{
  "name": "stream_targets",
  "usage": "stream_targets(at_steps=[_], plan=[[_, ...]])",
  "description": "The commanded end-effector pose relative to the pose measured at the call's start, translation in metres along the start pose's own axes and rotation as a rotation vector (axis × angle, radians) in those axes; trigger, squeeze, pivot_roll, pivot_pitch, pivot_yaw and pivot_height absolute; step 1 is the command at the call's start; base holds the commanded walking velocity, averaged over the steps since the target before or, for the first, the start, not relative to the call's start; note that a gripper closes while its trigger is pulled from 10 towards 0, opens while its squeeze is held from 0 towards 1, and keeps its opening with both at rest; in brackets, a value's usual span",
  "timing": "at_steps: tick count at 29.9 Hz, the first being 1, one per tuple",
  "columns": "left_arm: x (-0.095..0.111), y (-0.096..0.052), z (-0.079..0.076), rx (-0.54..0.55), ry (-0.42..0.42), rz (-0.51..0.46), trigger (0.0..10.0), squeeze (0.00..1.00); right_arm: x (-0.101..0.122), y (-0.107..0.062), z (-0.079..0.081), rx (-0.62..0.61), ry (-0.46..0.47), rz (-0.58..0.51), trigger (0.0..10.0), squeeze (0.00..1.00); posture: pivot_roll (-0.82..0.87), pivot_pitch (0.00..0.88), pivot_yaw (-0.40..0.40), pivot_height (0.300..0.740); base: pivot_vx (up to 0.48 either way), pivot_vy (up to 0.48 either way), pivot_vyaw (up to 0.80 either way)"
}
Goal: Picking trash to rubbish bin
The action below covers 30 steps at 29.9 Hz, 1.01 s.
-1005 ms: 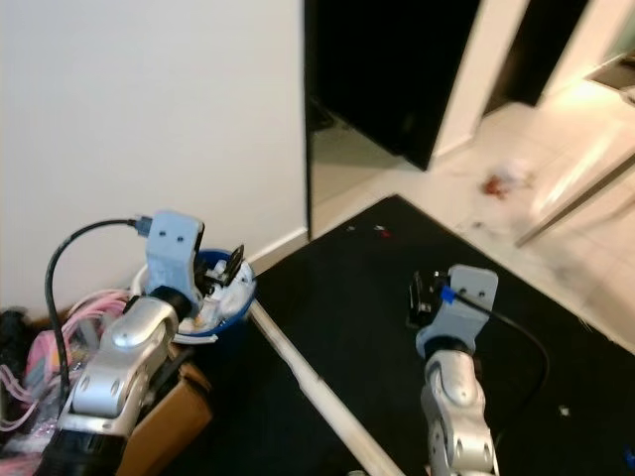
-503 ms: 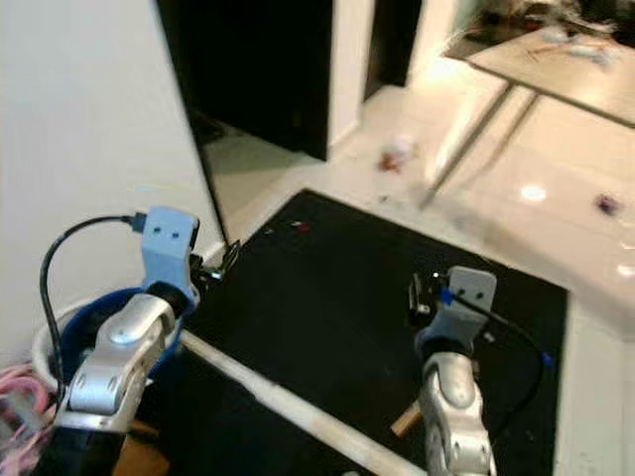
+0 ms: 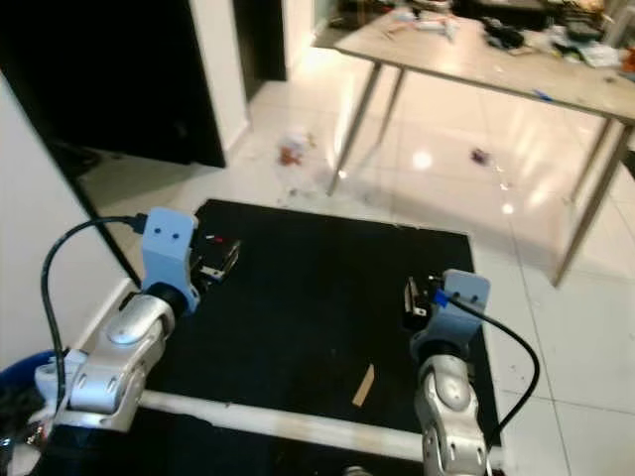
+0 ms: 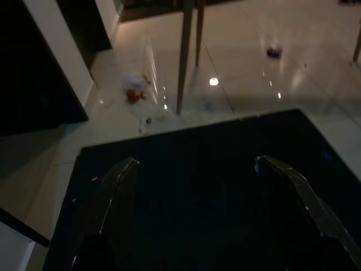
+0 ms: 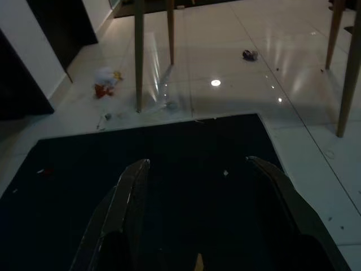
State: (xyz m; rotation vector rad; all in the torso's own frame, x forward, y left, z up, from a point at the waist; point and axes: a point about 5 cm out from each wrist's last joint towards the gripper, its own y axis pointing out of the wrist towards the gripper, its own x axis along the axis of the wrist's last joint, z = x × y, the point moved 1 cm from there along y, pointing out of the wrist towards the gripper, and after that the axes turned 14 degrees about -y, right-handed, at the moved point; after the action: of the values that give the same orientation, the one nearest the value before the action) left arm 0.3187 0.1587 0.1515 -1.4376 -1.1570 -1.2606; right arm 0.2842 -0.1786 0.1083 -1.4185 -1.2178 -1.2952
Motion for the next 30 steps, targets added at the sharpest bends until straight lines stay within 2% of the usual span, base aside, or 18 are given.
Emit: stream_targets(at_steps=[1, 18, 20, 30], plan=[[-0.0028, -0.0009, -0.0005, -0.004, 0.008, 0.01, 10.0, 0.03, -0.0049, -0.0022, -0.0043, -0.013, -0.006, 0.021, 10.0, 0.0, -0.04, 0.111, 0.038, 0.74, 0.0, 0.0, -0.8], [0.0009, 0.0013, 0.0018, 0.02, -0.026, -0.015, 10.0, 0.0, -0.0001, 0.0013, -0.0051, -0.009, -0.012, 0.001, 10.0, 0.0, -0.04, 0.131, 0.031, 0.74, 0.0, 0.0, -0.79], [0.0018, 0.0011, 0.0024, 0.022, -0.03, -0.02, 10.0, 0.0, -0.0003, 0.0021, -0.0034, 0.007, -0.033, 0.002, 10.0, 0.0, -0.04, 0.133, 0.031, 0.74, 0.0, 0.0, 0.0], [0.0057, -0.0006, -0.004, -0.032, -0.057, -0.041, 10.0, 0.0, -0.0043, 0.0025, -0.003, 0.0, -0.017, 0.028, 10.0, 0.0, -0.03, 0.138, 0.027, 0.74, 0.024, 0.0, 0.0]])
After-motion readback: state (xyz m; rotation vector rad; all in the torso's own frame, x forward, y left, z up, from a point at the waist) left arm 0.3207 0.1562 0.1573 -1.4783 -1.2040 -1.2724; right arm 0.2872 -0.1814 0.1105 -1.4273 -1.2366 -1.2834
